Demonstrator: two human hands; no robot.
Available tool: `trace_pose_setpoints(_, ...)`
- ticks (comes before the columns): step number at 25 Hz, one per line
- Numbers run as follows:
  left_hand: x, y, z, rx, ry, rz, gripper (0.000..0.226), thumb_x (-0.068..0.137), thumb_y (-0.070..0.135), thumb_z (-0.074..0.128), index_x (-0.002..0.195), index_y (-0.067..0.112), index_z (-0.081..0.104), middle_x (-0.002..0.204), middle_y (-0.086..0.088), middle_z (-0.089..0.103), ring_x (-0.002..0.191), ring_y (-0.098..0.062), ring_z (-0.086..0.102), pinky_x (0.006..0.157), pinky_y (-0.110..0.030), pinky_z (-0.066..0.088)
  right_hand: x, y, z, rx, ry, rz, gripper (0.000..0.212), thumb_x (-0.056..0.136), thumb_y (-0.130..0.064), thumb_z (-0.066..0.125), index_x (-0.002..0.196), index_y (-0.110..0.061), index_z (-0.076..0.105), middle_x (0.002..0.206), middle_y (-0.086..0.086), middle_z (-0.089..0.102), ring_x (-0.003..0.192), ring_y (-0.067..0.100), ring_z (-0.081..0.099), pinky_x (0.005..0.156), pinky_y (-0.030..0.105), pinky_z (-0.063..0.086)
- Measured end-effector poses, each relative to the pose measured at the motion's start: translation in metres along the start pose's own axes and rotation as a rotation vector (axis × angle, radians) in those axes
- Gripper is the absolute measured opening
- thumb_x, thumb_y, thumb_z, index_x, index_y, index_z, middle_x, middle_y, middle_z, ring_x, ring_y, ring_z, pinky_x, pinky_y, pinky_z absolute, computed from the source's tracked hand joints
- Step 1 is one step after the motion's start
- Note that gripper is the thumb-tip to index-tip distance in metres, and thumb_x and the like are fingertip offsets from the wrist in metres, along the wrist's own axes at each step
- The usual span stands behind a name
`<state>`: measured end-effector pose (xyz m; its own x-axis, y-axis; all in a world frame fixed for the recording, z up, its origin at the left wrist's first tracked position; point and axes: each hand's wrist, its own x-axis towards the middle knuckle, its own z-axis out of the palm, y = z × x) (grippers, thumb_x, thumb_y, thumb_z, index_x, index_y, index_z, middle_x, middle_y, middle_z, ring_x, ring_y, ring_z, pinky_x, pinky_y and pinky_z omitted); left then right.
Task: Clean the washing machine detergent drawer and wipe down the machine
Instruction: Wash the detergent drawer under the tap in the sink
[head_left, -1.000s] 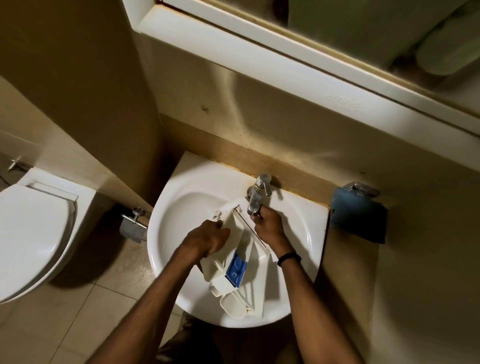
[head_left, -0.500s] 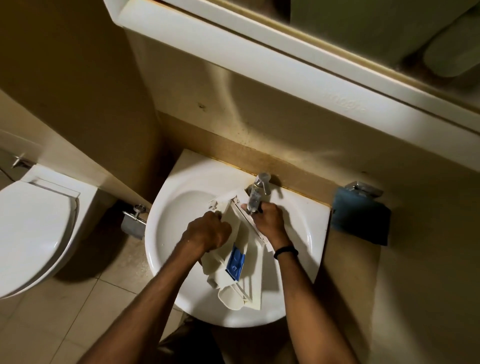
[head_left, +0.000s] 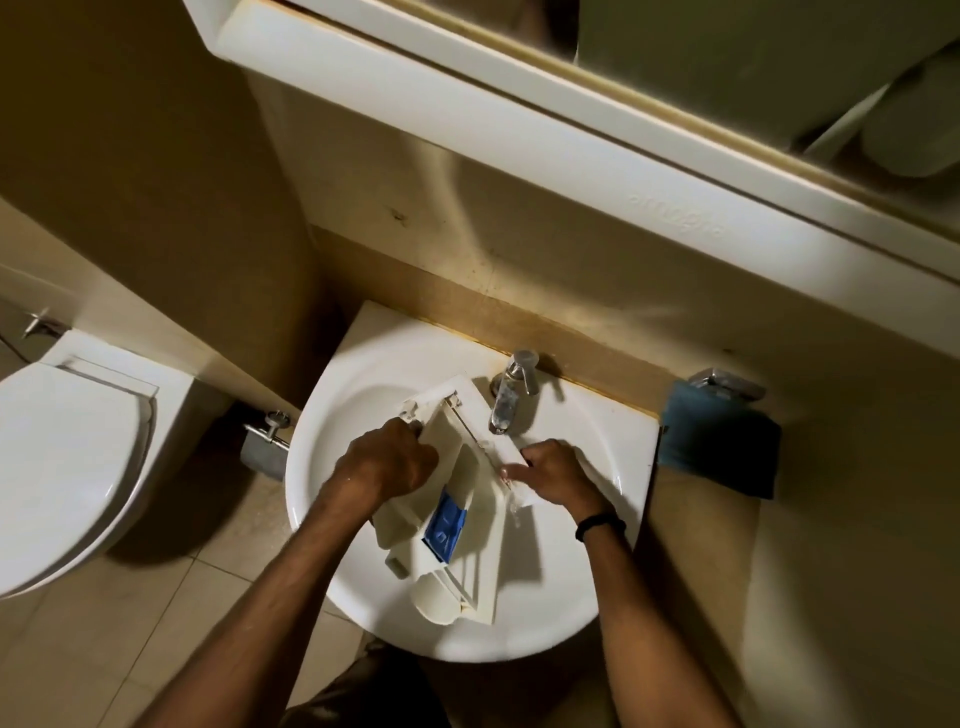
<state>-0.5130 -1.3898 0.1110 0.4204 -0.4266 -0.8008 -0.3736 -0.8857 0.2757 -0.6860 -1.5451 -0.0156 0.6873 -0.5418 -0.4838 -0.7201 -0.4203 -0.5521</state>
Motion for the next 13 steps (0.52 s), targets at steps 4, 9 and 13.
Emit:
trace_pose_setpoints(4,-0.008,0.012,0.001,-0.027,0.030,0.010,0.052,0.102,0.028,0.048,0.153,0.018,0.043,0.116,-0.008,0.057,0.100,-0.026,0.053,0.080,-0.032,0.043,0.019,-0.019,0.003,0.210,0.227,0.022,0.039,0.084,-0.039,0.079,0.059,-0.013,0.065,0.059,0.008,0.064,0.061,0.010,0.055,0.062,0.031,0.041)
trace_pose_setpoints(9,-0.009,0.005,-0.009,0.014,0.088,-0.004,0.056,0.100,0.026,0.050,0.155,0.021,0.043,0.124,-0.009,0.060,0.101,-0.027,0.052,0.082,-0.033,0.044,0.001,0.003,0.000,0.022,-0.018,0.028,0.061,0.083,-0.040,0.080,0.048,-0.016,0.036,0.046,0.002,0.034,0.046,0.011,0.035,0.053,0.036,0.036)
trace_pose_setpoints(13,-0.006,0.007,-0.004,-0.021,0.073,0.024,0.056,0.100,0.028,0.050,0.155,0.021,0.043,0.128,-0.011,0.061,0.100,-0.028,0.054,0.079,-0.033,0.044,0.021,-0.021,0.000,0.167,0.245,0.028,0.042,0.085,-0.039,0.079,0.060,-0.009,0.062,0.059,0.012,0.061,0.062,0.008,0.052,0.058,0.027,0.032)
